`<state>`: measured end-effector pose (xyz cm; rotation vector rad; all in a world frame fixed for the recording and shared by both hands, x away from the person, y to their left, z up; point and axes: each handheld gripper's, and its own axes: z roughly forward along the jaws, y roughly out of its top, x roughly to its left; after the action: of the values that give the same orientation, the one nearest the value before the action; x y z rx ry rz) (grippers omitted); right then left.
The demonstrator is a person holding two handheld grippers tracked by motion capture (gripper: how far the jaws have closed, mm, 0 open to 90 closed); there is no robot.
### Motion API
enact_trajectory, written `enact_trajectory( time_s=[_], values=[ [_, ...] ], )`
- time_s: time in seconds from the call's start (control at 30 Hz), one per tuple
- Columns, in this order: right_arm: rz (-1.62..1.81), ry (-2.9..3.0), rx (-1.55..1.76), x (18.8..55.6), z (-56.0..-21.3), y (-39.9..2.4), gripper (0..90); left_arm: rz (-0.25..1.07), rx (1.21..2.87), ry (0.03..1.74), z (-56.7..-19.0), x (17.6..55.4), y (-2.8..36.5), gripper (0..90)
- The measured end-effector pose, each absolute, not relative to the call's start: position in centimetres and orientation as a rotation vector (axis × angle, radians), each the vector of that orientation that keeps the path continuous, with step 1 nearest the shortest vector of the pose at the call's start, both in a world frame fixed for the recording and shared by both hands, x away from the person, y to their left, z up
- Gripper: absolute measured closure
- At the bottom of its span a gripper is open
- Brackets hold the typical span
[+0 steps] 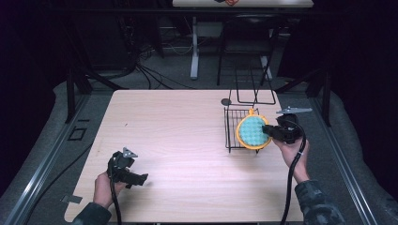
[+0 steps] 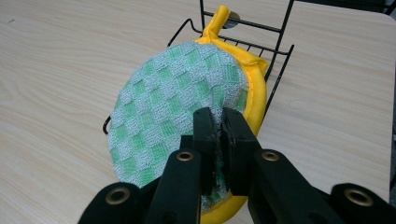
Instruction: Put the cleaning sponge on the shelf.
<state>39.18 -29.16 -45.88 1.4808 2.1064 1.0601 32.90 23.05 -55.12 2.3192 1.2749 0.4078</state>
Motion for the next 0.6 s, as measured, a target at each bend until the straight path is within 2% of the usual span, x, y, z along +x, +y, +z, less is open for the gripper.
enact_trajectory(
  time_s=[0.6],
  values=[
    [1.091, 2.085, 1.552, 40.5, -47.4, -28.9, 85.3, 0.405, 2.319, 1.271, -55.1, 32.9, 23.1, 4.6]
  ],
)
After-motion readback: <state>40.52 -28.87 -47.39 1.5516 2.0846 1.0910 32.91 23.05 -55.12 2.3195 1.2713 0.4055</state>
